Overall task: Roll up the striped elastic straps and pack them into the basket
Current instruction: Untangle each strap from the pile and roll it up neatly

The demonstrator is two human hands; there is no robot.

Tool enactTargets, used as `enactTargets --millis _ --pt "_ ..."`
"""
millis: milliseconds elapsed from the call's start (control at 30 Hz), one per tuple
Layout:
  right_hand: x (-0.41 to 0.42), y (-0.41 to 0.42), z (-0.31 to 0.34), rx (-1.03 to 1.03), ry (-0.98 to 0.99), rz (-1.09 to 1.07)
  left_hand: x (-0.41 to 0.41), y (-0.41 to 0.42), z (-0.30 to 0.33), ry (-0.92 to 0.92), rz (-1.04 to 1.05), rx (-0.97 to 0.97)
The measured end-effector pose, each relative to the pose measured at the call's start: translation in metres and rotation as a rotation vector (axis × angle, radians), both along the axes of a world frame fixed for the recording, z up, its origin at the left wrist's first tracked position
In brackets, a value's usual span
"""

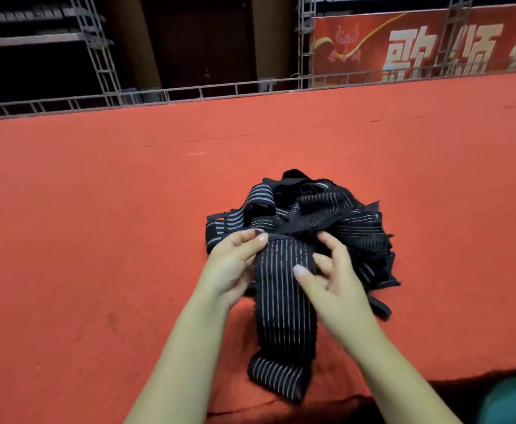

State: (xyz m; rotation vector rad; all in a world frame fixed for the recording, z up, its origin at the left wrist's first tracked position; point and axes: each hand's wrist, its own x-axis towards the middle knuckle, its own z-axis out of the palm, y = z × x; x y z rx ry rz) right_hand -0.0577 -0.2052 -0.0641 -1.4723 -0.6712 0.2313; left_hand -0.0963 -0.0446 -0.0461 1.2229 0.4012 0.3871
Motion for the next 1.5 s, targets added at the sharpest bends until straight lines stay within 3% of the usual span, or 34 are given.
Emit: enactTargets --millis 100,267,500,667,800,1033,1267,1333,1433,1500 --pt "0.015 -0.005 0.000 -0.040 -0.050 -0.240 -0.005 -0.002 -0.003 -0.010 0.085 0.095" --pt "0.056 0.008 0.006 -0.270 -0.246 -0.322 -0.010 0.000 -0.008 -0.029 0.143 0.218" --pt "0.100 0.032 0.034 -0.287 -0.326 -0.402 -0.019 0.008 -0.009 -0.103 0.309 0.196" --pt "0.121 0.035 0.022 -0.680 -0.259 -0.160 -0.025 0.013 -0.003 -0.118 0.322 0.167" --pt "0.124 0.020 -0.006 -0.983 -0.297 -0.233 -0.030 0.011 -0.003 -0.098 0.327 0.152" --pt "0.104 0.004 0.005 -0.528 -0.471 -0.391 -0.036 0.011 -0.004 -0.055 0.325 0.208" --pt "0.085 0.062 0.009 -0.490 -0.789 0.003 -0.035 0.009 -0.008 -0.040 0.325 0.246" --pt "0.085 0.084 0.012 -0.594 -0.846 0.045 -0.037 0.009 -0.007 -0.038 0.335 0.261" --pt "0.092 0.103 0.015 -0.952 -0.969 0.055 -0.042 0.013 -0.006 -0.030 0.367 0.270" --pt "0.097 0.106 0.016 -0.987 -1.025 0.036 -0.046 0.017 -0.004 -0.040 0.383 0.274"
